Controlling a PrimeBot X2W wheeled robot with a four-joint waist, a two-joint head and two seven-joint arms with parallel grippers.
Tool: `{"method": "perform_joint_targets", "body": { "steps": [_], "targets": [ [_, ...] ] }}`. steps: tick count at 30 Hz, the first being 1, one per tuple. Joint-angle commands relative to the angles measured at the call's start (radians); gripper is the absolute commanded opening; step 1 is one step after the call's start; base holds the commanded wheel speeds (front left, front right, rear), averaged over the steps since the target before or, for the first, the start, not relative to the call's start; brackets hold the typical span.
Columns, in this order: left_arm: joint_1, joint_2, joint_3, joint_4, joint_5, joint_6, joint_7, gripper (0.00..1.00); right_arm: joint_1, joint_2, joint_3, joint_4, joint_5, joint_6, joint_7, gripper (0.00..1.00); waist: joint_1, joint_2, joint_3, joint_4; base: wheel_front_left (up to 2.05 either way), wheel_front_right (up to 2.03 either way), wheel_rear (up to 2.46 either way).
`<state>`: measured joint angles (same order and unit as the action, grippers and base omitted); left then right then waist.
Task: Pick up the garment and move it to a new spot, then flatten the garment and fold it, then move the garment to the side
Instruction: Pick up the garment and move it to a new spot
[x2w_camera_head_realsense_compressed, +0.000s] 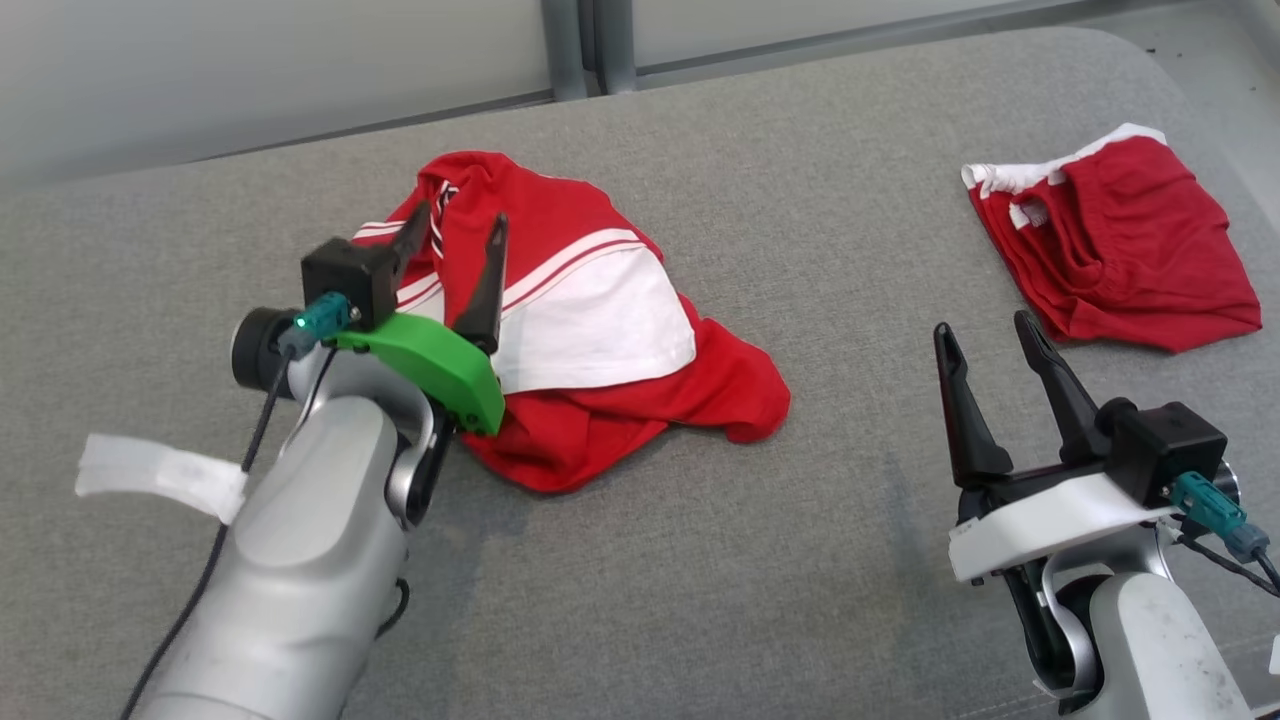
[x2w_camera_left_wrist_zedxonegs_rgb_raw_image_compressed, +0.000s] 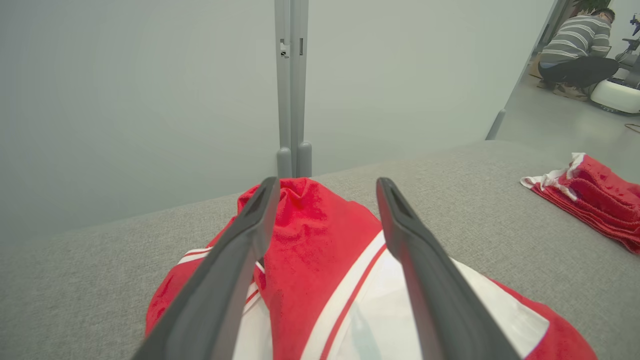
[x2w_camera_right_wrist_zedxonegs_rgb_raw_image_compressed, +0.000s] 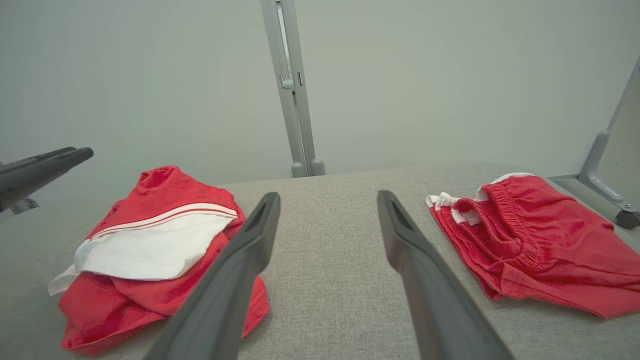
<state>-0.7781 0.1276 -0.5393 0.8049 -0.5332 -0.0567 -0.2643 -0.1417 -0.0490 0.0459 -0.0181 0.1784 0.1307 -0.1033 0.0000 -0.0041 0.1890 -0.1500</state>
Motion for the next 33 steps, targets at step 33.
{"method": "perform_joint_targets", "body": {
  "steps": [33],
  "targets": [
    [0.719, -0.012, 0.289, -0.562, 0.104, 0.1, 0.0, 1.0, 0.098, -0.003, -0.019, 0.125, 0.026, 0.0, -0.009, 1.0, 0.0, 0.0041, -0.213, 0.212, 0.0, 0.0, 0.0]
  ]
}}
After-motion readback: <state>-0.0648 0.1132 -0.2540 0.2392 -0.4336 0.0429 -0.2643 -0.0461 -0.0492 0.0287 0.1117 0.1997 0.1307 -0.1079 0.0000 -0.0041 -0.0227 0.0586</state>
